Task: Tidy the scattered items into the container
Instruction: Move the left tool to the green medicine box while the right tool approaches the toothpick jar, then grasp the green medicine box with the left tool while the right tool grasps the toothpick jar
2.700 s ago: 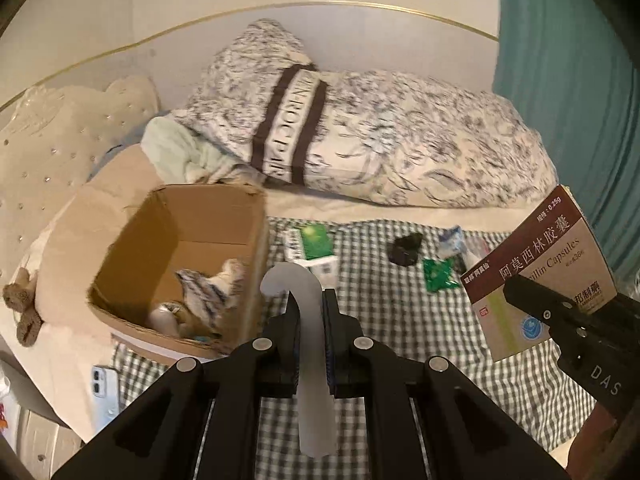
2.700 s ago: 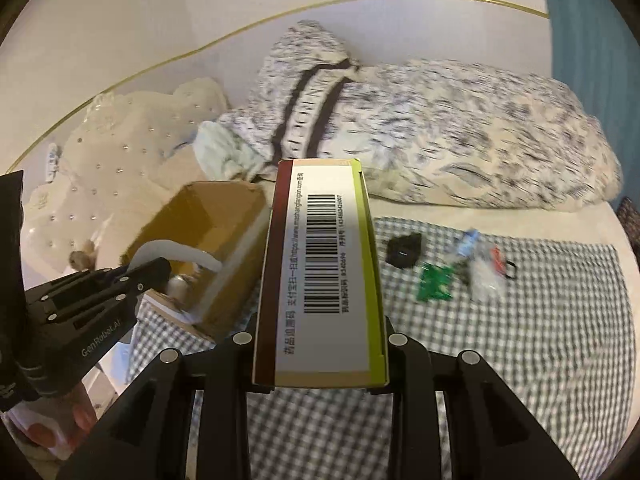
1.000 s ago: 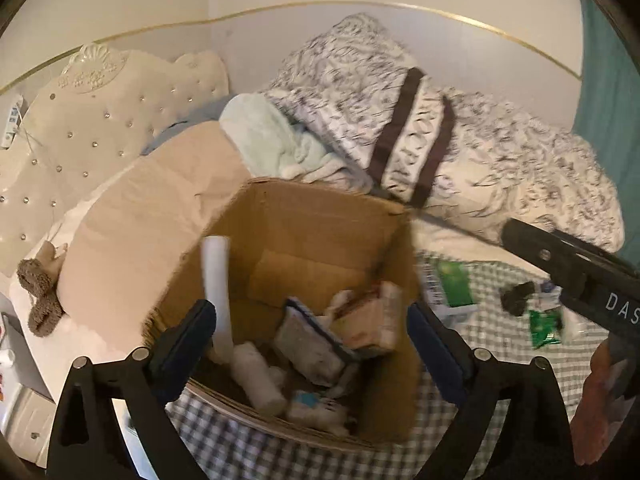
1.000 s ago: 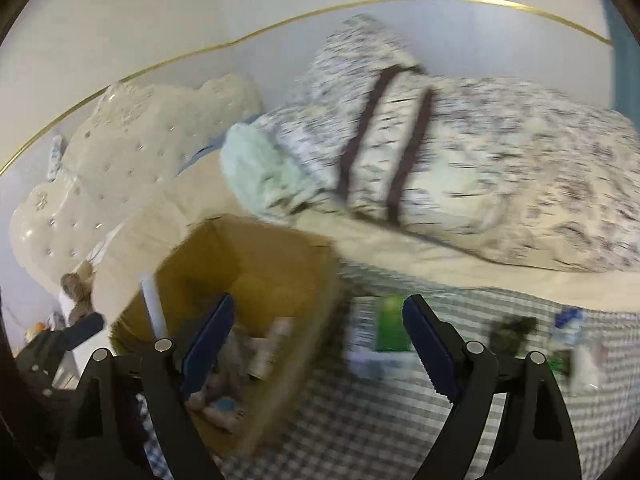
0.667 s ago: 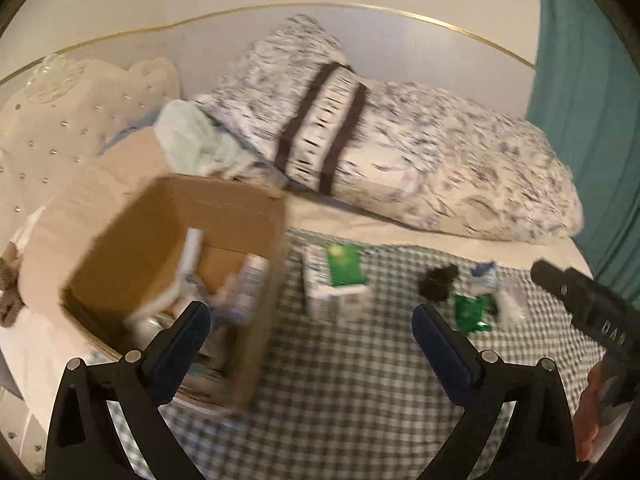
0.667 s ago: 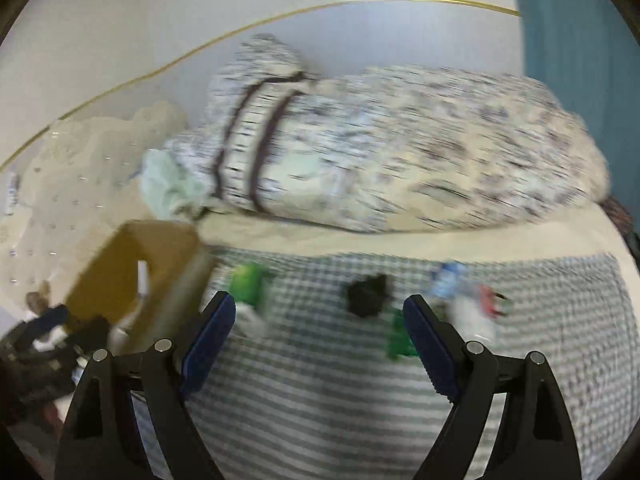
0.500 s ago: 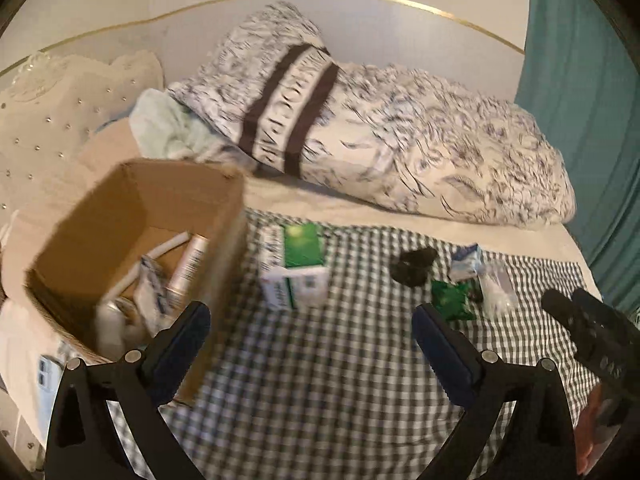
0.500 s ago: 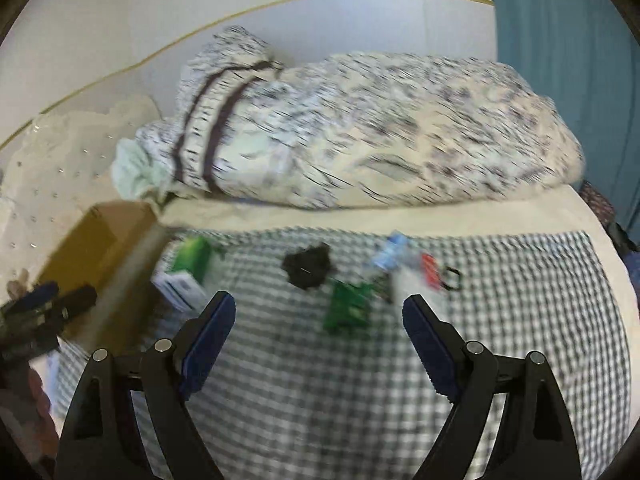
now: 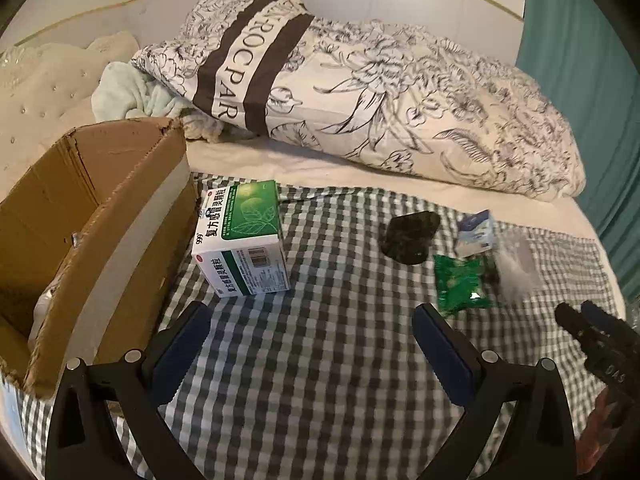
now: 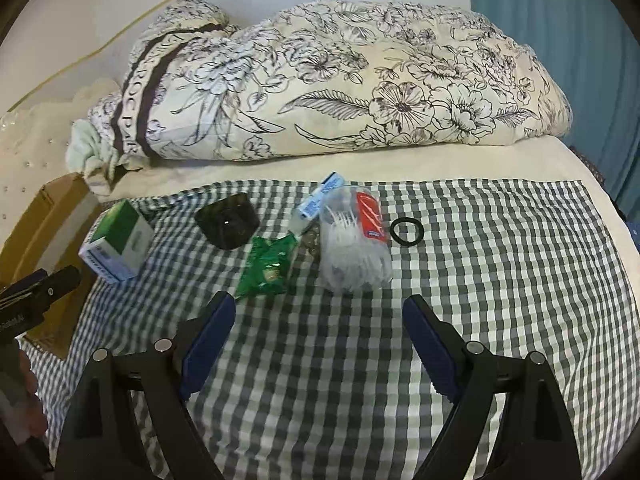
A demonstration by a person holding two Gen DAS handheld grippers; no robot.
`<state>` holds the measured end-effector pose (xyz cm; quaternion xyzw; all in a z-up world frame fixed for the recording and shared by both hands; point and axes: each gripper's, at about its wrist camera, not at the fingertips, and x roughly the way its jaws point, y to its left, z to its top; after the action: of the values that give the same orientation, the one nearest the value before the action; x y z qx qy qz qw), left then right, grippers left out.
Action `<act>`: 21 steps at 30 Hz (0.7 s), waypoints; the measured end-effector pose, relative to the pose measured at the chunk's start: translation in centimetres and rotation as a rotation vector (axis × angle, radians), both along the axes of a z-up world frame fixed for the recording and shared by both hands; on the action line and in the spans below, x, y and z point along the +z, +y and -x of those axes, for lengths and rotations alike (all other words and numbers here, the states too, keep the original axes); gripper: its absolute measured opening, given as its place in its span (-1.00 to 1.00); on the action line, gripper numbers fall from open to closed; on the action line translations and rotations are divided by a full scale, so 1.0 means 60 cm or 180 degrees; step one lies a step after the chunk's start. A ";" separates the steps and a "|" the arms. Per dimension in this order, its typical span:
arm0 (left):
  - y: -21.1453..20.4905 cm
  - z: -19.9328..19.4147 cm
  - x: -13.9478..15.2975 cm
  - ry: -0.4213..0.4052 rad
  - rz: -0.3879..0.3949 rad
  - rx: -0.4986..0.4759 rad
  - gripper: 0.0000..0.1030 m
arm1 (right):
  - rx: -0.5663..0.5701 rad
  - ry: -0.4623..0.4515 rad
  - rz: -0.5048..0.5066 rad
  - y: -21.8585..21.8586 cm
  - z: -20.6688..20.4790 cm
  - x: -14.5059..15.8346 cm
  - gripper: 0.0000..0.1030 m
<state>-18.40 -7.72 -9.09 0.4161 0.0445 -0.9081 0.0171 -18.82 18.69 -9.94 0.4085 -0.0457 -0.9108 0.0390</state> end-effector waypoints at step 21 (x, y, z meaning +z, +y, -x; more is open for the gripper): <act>-0.083 0.106 -0.098 -0.0001 -0.0178 0.0293 1.00 | -0.0097 -0.0166 -0.0164 0.000 0.091 -0.084 0.67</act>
<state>-24.73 -12.70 -14.96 0.4140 0.0890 -0.9047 0.0473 -24.27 18.71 -14.97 0.4323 -0.0294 -0.9012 0.0133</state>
